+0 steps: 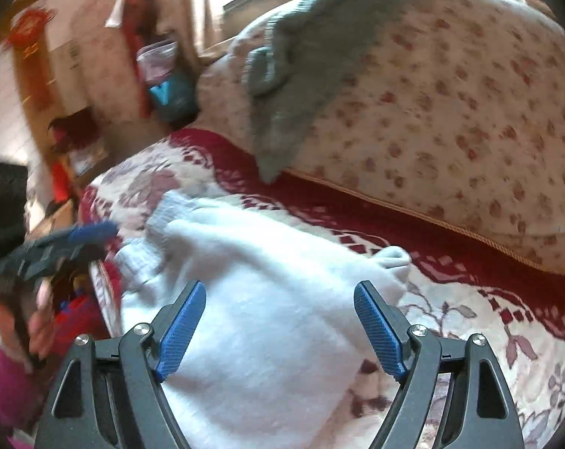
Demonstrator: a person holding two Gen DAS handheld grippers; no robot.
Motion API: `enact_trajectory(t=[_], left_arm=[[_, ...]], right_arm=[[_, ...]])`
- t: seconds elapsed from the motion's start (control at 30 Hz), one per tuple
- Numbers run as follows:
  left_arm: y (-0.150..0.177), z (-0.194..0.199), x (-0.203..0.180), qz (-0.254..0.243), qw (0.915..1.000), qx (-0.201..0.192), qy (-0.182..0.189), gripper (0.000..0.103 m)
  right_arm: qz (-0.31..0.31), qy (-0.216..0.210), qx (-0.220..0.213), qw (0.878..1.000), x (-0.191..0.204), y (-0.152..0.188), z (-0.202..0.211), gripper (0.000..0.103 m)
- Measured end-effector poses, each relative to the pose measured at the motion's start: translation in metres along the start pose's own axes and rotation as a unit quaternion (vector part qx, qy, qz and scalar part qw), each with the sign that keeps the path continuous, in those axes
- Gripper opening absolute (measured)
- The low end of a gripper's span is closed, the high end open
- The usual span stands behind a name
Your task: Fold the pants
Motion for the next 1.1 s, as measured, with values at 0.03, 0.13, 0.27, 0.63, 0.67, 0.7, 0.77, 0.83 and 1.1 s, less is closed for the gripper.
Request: enact_trajectory(t=[0.03, 0.13, 0.27, 0.63, 0.67, 0.7, 0.77, 0.83, 1.1], left_arm=[[0.002, -0.003, -0.005, -0.007, 1.0000, 0.002, -0.004, 0.075], [0.013, -0.014, -0.012, -0.018, 0.9995, 0.015, -0.023, 0.075], [0.030, -0.028, -0.005, -0.005, 0.9984, 0.040, -0.040, 0.075], [0.052, -0.041, 0.020, 0.034, 0.9970, 0.046, -0.053, 0.075], [0.052, -0.042, 0.020, 0.033, 0.9970, 0.044, -0.054, 0.075], [0.052, -0.042, 0.020, 0.033, 0.9971, 0.042, -0.055, 0.075], [0.052, -0.043, 0.019, 0.033, 0.9969, 0.039, -0.060, 0.075], [0.052, -0.044, 0.018, 0.034, 0.9967, 0.039, -0.063, 0.078], [0.049, -0.044, 0.010, 0.022, 0.9935, 0.041, -0.104, 0.080]], right_arm=[[-0.006, 0.009, 0.002, 1.000, -0.006, -0.003, -0.002, 0.086], [-0.016, 0.024, 0.006, 1.000, -0.023, -0.009, -0.011, 0.086], [0.006, 0.039, 0.026, 0.999, -0.025, -0.009, -0.030, 0.086], [0.042, 0.108, 0.042, 0.992, -0.022, 0.001, -0.079, 0.086], [0.037, 0.108, 0.045, 0.992, -0.025, 0.002, -0.083, 0.086], [0.028, 0.107, 0.047, 0.993, -0.028, 0.003, -0.087, 0.087], [0.014, 0.103, 0.048, 0.993, -0.033, 0.004, -0.090, 0.088], [0.011, 0.100, 0.040, 0.994, -0.032, 0.003, -0.086, 0.088], [-0.046, 0.058, 0.030, 0.997, -0.024, 0.003, -0.047, 0.094]])
Point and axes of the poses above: each gripper's, at about its wrist camera, not at the fingertips, and z roughly against the way its jaws point, x to its left, y to its underside, the point moved 8 cm from there along -z, roughly the way its jaws point, and after that the axes turned 4 degrees about -z, right-handed, at the moved point
